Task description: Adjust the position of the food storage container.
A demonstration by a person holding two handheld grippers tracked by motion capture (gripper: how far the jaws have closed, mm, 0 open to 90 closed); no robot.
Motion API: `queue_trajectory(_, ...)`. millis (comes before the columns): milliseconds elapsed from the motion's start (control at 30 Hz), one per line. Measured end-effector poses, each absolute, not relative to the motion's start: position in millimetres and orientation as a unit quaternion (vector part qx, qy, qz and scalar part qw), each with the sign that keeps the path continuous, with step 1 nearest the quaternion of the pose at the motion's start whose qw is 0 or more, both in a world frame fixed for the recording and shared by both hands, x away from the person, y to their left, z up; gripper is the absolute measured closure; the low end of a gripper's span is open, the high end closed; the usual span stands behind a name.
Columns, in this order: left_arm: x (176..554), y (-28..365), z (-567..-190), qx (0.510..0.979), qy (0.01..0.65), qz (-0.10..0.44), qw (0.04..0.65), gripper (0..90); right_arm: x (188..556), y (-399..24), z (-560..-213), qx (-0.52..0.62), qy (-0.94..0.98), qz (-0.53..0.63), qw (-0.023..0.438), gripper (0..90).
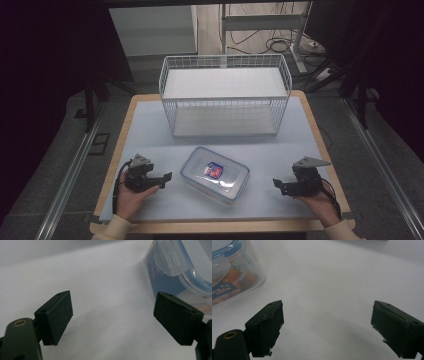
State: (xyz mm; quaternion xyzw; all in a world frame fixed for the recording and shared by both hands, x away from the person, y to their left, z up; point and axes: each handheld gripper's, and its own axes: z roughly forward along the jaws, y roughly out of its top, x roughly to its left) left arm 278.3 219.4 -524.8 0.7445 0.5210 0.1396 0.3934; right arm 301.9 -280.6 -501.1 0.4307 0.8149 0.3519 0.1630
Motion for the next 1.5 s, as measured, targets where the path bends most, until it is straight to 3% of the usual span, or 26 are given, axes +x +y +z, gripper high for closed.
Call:
queue_trajectory(900, 281, 224, -521, 0.725, 0.538, 0.111, 0.416, 14.7, 296, -262, -482, 0.397, 0.828, 0.371, 0.139, 22.8)
queue_trajectory(1000, 280, 224, -519, 0.723, 0.539, 0.114, 0.418, 14.7, 293, -255, -473, 0.393, 0.827, 0.38, 0.13, 29.3)
queue_trajectory(1233, 281, 222, -521, 0.727, 0.535, 0.115, 0.414, 14.8, 290, -228, -455, 0.353, 0.835, 0.409, 0.103, 60.3)
queue_trajectory(1267, 281, 222, -521, 0.727, 0.535, 0.115, 0.414, 14.8, 290, -228, -455, 0.353, 0.835, 0.409, 0.103, 60.3)
queue_trajectory(1300, 281, 222, -521, 0.728, 0.535, 0.115, 0.413, 14.8, 289, -217, -451, 0.343, 0.837, 0.415, 0.094, 71.0)
queue_trajectory(1333, 281, 222, -521, 0.728, 0.535, 0.115, 0.413, 14.8, 289, -217, -451, 0.343, 0.837, 0.415, 0.094, 71.0)
queue_trajectory(1433, 281, 222, -521, 0.73, 0.534, 0.115, 0.411, 14.9, 279, -193, -440, 0.304, 0.846, 0.432, 0.07, 84.3)
queue_trajectory(1500, 281, 221, -522, 0.73, 0.534, 0.115, 0.411, 14.9, 277, -188, -439, 0.295, 0.849, 0.433, 0.067, 86.0)
